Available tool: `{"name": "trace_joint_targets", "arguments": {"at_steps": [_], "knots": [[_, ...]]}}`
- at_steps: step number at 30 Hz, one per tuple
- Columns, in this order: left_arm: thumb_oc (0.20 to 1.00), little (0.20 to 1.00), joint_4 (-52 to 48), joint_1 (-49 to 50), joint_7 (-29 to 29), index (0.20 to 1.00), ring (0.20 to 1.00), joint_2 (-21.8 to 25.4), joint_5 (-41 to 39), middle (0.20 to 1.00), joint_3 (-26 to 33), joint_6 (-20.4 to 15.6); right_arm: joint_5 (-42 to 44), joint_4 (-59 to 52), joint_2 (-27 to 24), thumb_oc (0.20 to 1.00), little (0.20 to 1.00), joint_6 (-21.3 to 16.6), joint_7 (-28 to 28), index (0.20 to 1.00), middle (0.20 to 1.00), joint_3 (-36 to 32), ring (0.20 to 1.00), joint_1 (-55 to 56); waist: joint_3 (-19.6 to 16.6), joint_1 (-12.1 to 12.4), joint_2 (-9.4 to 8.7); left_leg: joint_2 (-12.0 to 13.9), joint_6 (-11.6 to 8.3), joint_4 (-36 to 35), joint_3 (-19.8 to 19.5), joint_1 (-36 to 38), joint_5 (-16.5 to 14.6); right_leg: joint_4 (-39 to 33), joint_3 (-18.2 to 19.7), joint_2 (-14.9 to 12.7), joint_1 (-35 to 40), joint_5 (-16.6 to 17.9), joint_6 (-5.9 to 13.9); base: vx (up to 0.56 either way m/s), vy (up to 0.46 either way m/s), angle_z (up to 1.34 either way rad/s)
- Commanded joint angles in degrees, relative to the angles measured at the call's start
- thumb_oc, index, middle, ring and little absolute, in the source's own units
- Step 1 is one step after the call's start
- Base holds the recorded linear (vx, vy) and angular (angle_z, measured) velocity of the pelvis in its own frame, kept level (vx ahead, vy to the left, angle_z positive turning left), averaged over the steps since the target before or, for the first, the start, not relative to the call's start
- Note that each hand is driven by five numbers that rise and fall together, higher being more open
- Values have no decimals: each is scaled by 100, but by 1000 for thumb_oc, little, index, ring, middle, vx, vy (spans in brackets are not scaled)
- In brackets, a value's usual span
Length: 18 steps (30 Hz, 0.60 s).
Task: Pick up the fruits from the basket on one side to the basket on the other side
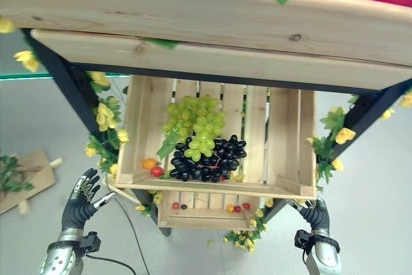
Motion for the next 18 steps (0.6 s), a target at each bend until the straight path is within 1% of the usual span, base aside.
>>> {"name": "trace_joint_targets", "arguments": {"at_steps": [1,2,3,4,6,7,8,9,10,11,12,13,14,15,16,18], "knots": [[1000,1000,-316,-42,107,1000,1000,163,225,1000,397,-311,8,-443,-190,1000,1000,-321,19,1000,1000,-169,1000,-172,-105,-16,-141,-126,162,826,94,56,-856,159,112,-450,-934,1309,485,-63,82,-35],[1000,1000,-319,-39,107,1000,1000,163,227,1000,399,-309,10,-447,-189,1000,1000,-319,22,1000,1000,-168,1000,-169,-106,-10,-144,-130,169,840,103,49,-864,168,124,-455,-943,1310,490,-66,108,-37],[1000,1000,-347,-52,97,1000,1000,162,221,1000,396,-300,11,-461,-176,950,950,-321,42,950,950,-167,950,-110,-74,-24,-167,-188,203,934,168,44,-932,248,121,-534,-1047,1359,526,-57,114,-17],[1000,1000,-341,-55,104,1000,1000,157,215,1000,383,-302,15,-468,-167,1000,1000,-328,28,1000,1000,-154,1000,-111,-40,-41,-173,-223,239,979,201,59,-976,310,97,-581,-1111,1442,544,-58,114,-6],[1000,1000,-346,-87,125,1000,1000,149,226,1000,378,-307,5,-487,-158,1000,1000,-325,27,1000,1000,-127,1000,-121,0,-65,-170,-256,261,1020,253,86,-1007,401,99,-606,-1194,1479,582,-63,127,-7],[1000,1000,-398,-115,138,1000,1000,153,262,1000,354,-308,-19,-508,-167,1000,1000,-320,57,1000,1000,-94,1000,-112,129,-117,-149,-293,304,1055,312,140,-1029,728,17,-640,-1468,1678,697,-88,165,-15],[1000,1000,-399,-117,138,1000,1000,149,264,1000,354,-306,-19,-510,-169,1000,1000,-318,58,1000,1000,-95,1000,-114,131,-115,-148,-299,311,1053,316,138,-1030,756,28,-651,-1486,1671,704,-119,177,-34],[1000,1000,-414,-121,145,1000,1000,159,283,1000,341,-312,-26,-512,-179,1000,1000,-311,64,1000,1000,-100,1000,-114,179,-160,-125,-329,336,1020,369,169,-1022,854,12,-609,-1589,1703,753,-79,158,-34],[1000,1000,-428,-128,179,1000,1000,140,375,1000,349,-310,-13,-500,-144,1000,1000,-317,79,1000,1000,-82,1000,-100,214,-204,-42,-429,409,960,384,237,-1007,900,55,-555,-1680,1694,814,-81,174,-35],[1000,1000,-458,-89,191,1000,1000,121,396,1000,367,-316,-36,-499,-134,1000,1000,-318,88,1000,1000,-44,1000,-55,162,-205,6,-480,408,837,387,285,-935,700,56,-578,-1600,1681,789,-53,114,-15],[1000,1000,-468,-77,206,1000,1000,113,392,1000,378,-335,-57,-497,-137,1000,1000,-311,93,1000,1000,-17,1000,-35,125,-182,58,-479,383,732,388,305,-873,518,29,-692,-1559,1688,738,-45,-24,-17],[1000,1000,-462,-81,220,1000,1000,121,373,1000,378,-347,-79,-500,-127,1000,1000,-300,74,1000,1000,-9,1000,-40,99,-145,142,-440,315,633,360,278,-779,307,83,-970,-1529,1840,739,-72,-107,-12],[1000,1000,-484,-94,222,1000,1000,152,362,1000,356,-362,-94,-493,-127,1000,1000,-295,60,1000,1000,-24,1000,-33,75,-120,221,-375,242,577,272,221,-696,113,255,-1258,-1518,2027,767,-77,-167,0],[1000,1000,-498,-101,227,1000,1000,188,374,1000,324,-371,-125,-505,-141,1000,1000,-284,22,1000,1000,-26,1000,-33,16,-86,253,-356,192,528,193,162,-618,-110,360,-1548,-1439,2266,801,-80,-233,18],[1000,1000,-505,-101,232,1000,1000,244,395,1000,301,-386,-134,-514,-138,1000,1000,-276,-28,1000,1000,-26,1000,-56,-7,-1,341,-254,117,527,42,137,-604,-298,490,-1858,-1351,2486,849,-89,-264,20],[1000,1000,-521,-82,255,1000,1000,300,364,1000,256,-407,-134,-540,-144,1000,1000,-281,-104,1000,1000,-29,1000,-49,-66,117,407,-100,5,565,-179,22,-560,-441,591,-2357,-1164,2747,858,-110,-237,43]]}}
